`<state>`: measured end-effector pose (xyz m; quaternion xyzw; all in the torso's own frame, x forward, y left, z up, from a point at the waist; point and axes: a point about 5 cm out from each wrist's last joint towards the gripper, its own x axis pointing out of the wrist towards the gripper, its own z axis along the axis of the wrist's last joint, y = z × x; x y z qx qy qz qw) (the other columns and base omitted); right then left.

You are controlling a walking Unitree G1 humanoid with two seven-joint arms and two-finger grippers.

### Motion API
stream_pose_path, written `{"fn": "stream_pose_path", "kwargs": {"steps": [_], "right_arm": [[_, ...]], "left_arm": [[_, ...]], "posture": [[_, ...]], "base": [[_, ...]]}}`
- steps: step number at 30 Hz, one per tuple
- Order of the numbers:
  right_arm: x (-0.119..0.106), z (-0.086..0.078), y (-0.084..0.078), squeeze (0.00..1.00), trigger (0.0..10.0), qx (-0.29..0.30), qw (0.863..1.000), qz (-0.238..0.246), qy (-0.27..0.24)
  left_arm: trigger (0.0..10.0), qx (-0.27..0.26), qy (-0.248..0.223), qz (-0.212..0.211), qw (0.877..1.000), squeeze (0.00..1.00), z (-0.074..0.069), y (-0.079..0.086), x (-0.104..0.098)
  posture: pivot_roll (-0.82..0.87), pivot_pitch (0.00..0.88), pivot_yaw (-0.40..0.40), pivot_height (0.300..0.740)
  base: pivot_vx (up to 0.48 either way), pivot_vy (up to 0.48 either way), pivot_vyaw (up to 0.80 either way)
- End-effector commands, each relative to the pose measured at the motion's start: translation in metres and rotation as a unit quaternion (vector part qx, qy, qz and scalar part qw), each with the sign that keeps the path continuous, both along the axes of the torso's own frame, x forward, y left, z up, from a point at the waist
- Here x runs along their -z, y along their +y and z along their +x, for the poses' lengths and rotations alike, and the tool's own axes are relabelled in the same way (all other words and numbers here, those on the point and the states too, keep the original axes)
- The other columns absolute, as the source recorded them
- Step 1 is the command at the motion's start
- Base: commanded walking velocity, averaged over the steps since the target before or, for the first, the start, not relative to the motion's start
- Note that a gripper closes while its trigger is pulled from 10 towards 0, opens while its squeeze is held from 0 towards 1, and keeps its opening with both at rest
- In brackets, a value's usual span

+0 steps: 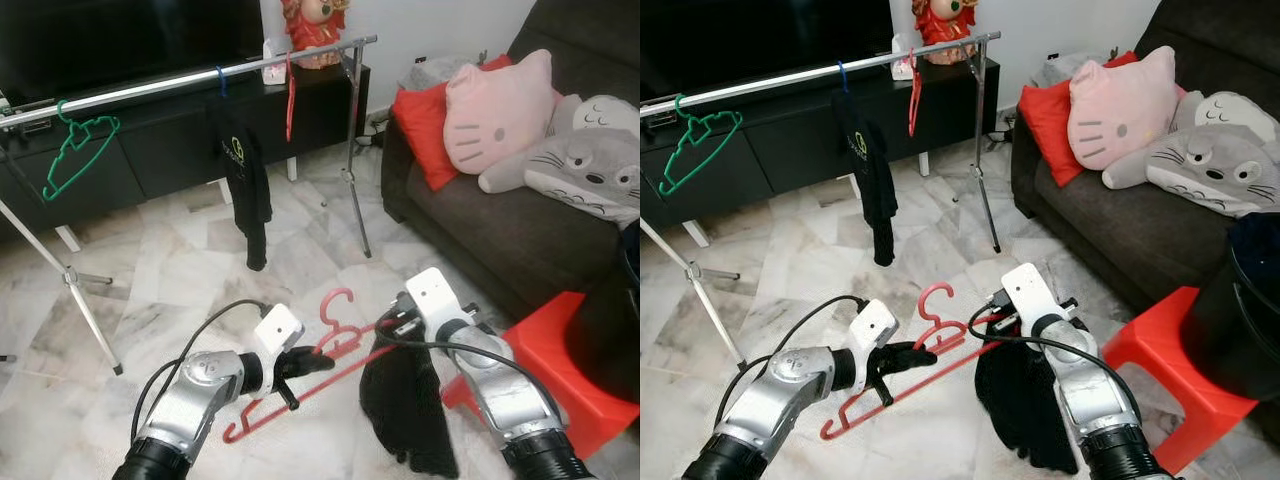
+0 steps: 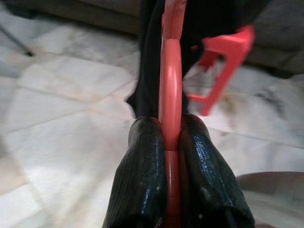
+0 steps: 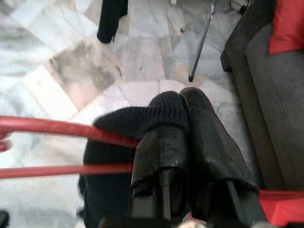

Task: Hang hanger

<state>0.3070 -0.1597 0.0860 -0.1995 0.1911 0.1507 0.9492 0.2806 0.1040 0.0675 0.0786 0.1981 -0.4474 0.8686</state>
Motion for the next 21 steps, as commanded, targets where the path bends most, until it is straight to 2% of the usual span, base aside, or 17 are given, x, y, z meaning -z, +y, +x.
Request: {"fn": "stream_pose_path", "kwargs": {"steps": [1, 11, 15, 21], "right_arm": [[-0.015, 0.003, 0.004, 0.00, 10.0, -0.007, 1.000, 0.009, -0.026], [-0.024, 0.000, -0.003, 0.00, 10.0, 0.006, 0.999, -0.012, -0.033], [-0.018, -0.003, -0.004, 0.00, 10.0, -0.002, 0.999, -0.030, -0.022], [-0.029, -0.004, 0.005, 0.00, 10.0, -0.022, 0.999, -0.020, -0.035]], "left_arm": [[10.0, -0.022, -0.013, 0.023, 0.999, 0.00, 0.005, 0.006, 0.000], [10.0, -0.048, -0.014, 0.056, 0.997, 0.00, 0.009, 0.014, 0.005], [10.0, -0.046, -0.021, 0.054, 0.997, 0.00, 0.010, 0.013, 0.005], [10.0, -0.044, -0.015, 0.035, 0.998, 0.00, 0.009, 0.010, 0.004]], "posture": [[-0.13, 0.000, 0.006, 0.740], [-0.13, 0.000, 0.002, 0.740], [-0.13, 0.000, -0.001, 0.740], [-0.13, 0.000, 0.001, 0.740]], "base": [[0.000, 0.000, 0.00], [0.000, 0.000, 0.00], [0.000, 0.000, 0.00], [0.000, 0.000, 0.00]]}}
